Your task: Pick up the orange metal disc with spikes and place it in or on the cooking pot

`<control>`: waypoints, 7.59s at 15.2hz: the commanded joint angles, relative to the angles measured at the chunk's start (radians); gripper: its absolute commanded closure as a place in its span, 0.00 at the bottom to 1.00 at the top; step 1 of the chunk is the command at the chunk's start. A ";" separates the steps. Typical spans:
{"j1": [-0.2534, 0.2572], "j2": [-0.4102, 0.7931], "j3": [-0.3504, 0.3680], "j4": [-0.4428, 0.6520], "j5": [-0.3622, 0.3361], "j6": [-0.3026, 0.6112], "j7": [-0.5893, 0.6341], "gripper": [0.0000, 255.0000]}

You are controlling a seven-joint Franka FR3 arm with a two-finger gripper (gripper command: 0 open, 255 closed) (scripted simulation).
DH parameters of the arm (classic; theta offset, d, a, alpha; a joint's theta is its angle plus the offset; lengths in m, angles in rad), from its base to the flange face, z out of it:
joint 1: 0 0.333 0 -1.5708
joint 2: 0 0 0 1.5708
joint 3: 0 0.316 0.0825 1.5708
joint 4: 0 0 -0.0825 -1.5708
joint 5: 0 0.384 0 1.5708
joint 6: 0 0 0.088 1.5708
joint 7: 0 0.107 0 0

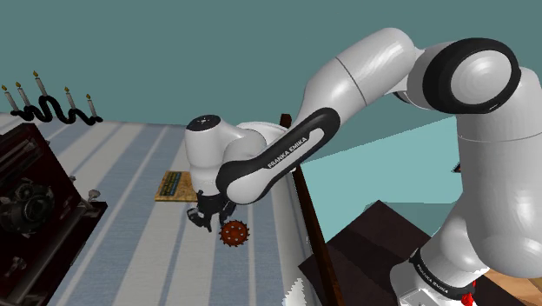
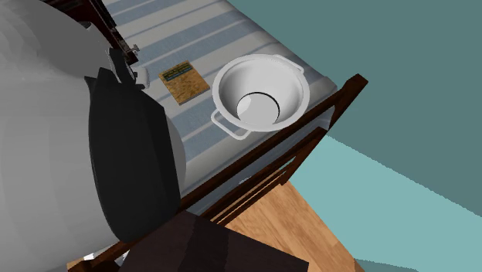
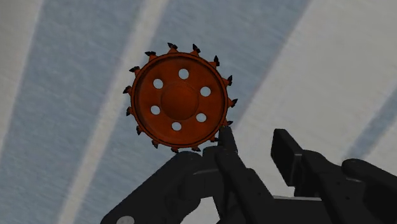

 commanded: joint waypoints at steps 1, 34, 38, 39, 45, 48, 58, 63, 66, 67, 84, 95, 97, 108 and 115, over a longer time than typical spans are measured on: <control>0.000 0.000 0.000 0.000 0.000 0.000 0.000 1.00; 0.116 -0.063 -0.146 -0.283 0.032 0.322 0.643 1.00; 0.117 -0.061 -0.147 -0.282 0.032 0.322 0.644 1.00; 0.117 -0.063 -0.147 -0.284 0.032 0.323 0.643 1.00; 0.085 -0.095 -0.133 -0.285 0.053 0.294 0.606 0.00; 0.021 -0.106 -0.131 -0.268 0.074 0.267 0.524 0.00; -0.052 -0.054 -0.156 -0.213 0.077 0.265 0.423 0.00; -0.043 -0.024 -0.168 -0.207 0.063 0.289 0.432 0.00; -0.043 -0.024 -0.168 -0.207 0.063 0.289 0.432 0.00; -0.043 -0.024 -0.168 -0.207 0.063 0.289 0.432 0.00; -0.064 -0.094 -0.141 -0.219 0.095 0.232 0.410 1.00; -0.095 -0.212 -0.099 -0.221 0.158 0.121 0.368 1.00; -0.099 -0.232 -0.093 -0.218 0.170 0.099 0.360 1.00; -0.118 -0.333 -0.069 -0.188 0.227 -0.024 0.322 1.00; -0.125 -0.387 -0.060 -0.154 0.257 -0.107 0.303 1.00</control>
